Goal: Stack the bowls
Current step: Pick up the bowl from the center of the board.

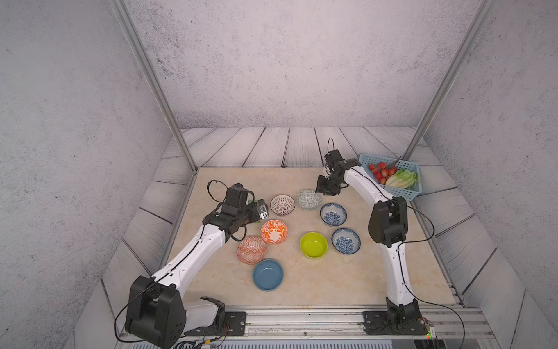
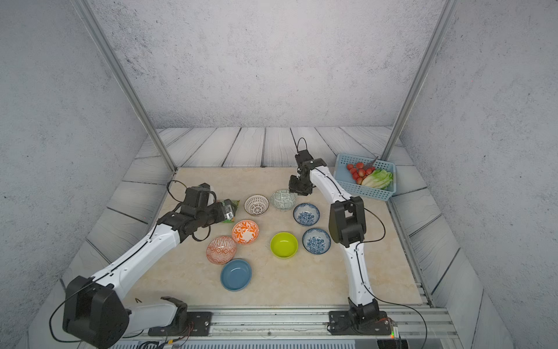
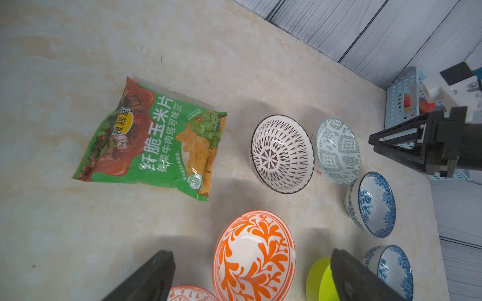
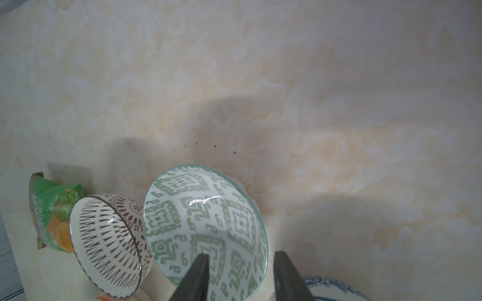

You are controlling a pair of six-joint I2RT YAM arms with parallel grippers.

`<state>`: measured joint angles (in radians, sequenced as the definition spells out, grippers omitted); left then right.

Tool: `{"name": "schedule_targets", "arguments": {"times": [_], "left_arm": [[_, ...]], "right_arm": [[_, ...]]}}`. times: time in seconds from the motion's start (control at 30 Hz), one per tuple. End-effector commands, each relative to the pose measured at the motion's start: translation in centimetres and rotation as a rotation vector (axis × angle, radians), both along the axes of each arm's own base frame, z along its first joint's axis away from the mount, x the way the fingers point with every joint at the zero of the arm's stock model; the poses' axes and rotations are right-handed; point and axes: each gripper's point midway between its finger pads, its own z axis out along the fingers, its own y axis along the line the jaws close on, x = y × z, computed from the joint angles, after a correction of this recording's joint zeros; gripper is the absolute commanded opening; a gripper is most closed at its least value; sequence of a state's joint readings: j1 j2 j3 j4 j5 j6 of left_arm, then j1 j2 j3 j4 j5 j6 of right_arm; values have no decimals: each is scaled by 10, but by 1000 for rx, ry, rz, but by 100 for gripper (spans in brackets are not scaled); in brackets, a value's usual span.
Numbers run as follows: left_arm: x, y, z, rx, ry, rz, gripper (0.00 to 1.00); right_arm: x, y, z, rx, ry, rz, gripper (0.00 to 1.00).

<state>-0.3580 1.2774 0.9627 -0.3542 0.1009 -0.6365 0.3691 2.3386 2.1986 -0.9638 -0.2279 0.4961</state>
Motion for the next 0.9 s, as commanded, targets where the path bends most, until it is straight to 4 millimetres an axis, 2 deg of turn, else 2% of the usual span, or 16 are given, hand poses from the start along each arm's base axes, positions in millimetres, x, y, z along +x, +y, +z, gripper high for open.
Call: {"name": "schedule_targets", "arguments": {"times": [0.0, 0.47, 0.67, 0.87], "left_arm": [[4, -3, -2, -8, -17, -3, 100], [7, -12, -10, -27, 9, -32, 100], [7, -12, -12, -33, 12, -27, 100], [7, -11, -12, -36, 12, -22, 100]], "right_arm": [[-8, -4, -16, -59, 46, 19, 42], [-10, -8, -26, -96, 50, 8, 40], [-8, -7, -35, -100, 62, 5, 29], [-7, -6, -40, -94, 69, 3, 29]]}}
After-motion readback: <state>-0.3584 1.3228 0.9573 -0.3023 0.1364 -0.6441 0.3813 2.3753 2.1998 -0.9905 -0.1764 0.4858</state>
